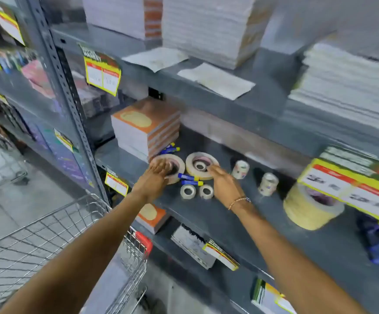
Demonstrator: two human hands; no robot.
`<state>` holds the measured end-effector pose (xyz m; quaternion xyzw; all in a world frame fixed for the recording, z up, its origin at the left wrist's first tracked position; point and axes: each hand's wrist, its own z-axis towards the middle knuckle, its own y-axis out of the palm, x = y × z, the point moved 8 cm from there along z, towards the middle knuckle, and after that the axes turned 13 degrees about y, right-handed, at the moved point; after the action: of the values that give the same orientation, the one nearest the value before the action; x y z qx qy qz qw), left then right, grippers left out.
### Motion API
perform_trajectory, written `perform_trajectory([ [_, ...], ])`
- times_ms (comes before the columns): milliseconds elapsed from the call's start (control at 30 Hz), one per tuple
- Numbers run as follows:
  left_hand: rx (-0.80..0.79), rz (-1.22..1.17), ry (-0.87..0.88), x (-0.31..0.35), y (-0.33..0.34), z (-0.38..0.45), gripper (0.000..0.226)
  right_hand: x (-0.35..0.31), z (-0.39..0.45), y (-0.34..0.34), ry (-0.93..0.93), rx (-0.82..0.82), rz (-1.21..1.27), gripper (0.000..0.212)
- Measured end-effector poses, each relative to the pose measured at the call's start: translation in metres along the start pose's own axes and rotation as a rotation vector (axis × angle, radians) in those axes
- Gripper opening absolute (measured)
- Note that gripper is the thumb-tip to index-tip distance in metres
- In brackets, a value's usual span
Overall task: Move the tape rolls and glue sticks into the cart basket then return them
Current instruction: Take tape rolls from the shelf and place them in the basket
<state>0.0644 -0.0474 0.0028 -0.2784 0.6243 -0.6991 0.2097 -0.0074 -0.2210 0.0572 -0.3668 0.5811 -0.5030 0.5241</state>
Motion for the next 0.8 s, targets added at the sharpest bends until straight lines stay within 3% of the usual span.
perform_trajectory([
  [100,0.075,0.037,0.107,-0.007,0.008,0.011,0.046,0.008,0.041,0.028,0.061,-0.112,-0.038,0.049],
  [233,0.124,0.058,0.104,-0.001,0.011,0.008,0.045,0.018,0.068,0.059,0.112,-0.232,-0.027,0.039],
  [400,0.204,0.015,0.046,-0.008,0.006,0.010,0.028,0.013,0.075,0.048,0.043,-0.214,-0.158,0.038],
  [567,0.173,-0.080,-0.018,-0.009,0.005,0.011,0.033,0.013,0.076,0.040,0.020,-0.107,-0.165,0.032],
  [800,0.185,-0.018,-0.055,-0.002,-0.013,0.003,0.037,0.021,0.067,0.019,0.012,0.017,-0.065,0.033],
])
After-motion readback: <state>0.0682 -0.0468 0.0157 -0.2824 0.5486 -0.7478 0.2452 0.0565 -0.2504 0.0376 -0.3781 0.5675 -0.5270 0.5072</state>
